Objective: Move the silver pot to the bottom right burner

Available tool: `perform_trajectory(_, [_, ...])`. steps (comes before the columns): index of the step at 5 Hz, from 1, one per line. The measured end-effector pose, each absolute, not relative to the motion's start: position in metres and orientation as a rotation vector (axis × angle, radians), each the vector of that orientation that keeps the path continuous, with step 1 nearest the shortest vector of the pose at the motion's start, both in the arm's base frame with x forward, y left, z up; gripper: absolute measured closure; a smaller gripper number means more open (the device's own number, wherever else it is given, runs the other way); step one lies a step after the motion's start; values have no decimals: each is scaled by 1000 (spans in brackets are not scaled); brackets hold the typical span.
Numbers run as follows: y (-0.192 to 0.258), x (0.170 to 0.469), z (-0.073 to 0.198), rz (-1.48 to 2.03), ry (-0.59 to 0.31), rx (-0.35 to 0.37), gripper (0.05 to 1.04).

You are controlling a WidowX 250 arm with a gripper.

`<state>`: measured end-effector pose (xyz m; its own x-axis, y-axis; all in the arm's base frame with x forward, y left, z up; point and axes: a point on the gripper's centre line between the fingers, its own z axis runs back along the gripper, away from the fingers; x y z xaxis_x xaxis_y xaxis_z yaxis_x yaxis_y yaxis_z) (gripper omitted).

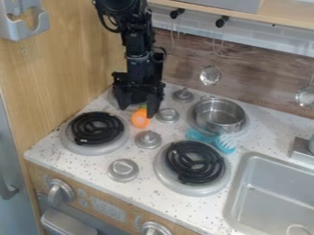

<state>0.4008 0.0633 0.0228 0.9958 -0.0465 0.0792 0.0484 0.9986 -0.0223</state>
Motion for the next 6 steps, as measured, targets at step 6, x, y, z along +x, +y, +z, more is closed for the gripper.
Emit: perform_trajectory(6, [-35,443,2,28,-334,-81,84])
